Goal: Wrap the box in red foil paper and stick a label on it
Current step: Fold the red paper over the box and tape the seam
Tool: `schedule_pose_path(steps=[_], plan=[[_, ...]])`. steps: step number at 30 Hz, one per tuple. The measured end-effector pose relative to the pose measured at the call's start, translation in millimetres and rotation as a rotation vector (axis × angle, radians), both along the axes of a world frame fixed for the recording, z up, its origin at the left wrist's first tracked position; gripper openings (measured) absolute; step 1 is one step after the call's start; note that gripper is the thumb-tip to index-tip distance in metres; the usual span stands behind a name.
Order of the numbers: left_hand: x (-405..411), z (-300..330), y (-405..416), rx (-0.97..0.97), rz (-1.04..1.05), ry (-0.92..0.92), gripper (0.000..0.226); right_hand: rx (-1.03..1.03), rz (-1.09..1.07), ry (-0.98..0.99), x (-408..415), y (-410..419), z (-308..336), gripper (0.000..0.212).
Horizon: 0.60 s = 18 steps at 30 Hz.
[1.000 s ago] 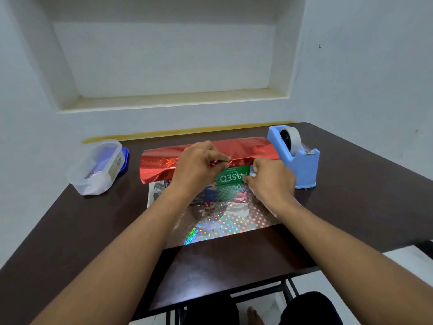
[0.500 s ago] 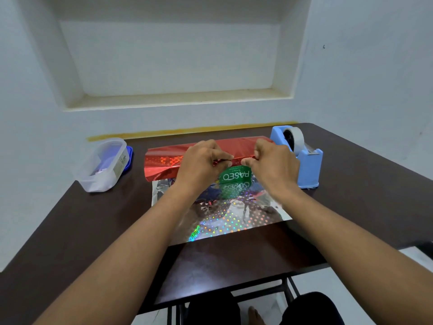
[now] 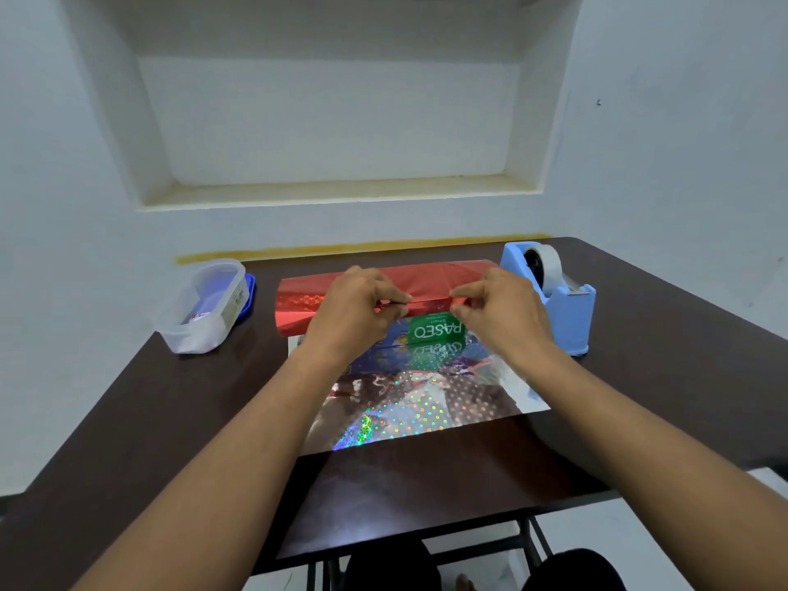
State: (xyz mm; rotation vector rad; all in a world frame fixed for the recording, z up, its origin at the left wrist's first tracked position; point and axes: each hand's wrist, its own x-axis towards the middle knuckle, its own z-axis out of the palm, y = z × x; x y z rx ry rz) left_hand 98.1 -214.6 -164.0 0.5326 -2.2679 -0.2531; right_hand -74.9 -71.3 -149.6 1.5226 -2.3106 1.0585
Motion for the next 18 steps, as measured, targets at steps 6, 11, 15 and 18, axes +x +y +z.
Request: schedule_pose_path(steps=[6, 11, 15, 18], plan=[[-1, -2, 0, 0.006, 0.012, 0.03, 0.014, -0.107, -0.189, -0.025, -26, 34, 30, 0.014], [-2, -4, -1, -0.003, 0.022, 0.031, 0.015, 0.159, -0.49, -0.203, -61, 53, 64, 0.018], [-3, -5, -2, -0.02, 0.026, 0.029, 0.016, 0.258, -0.405, -0.682, -73, 55, 75, 0.028], [-3, -5, -3, -0.025, 0.025, 0.032, 0.016, 0.254, -0.342, -0.914, -84, 54, 76, 0.024]])
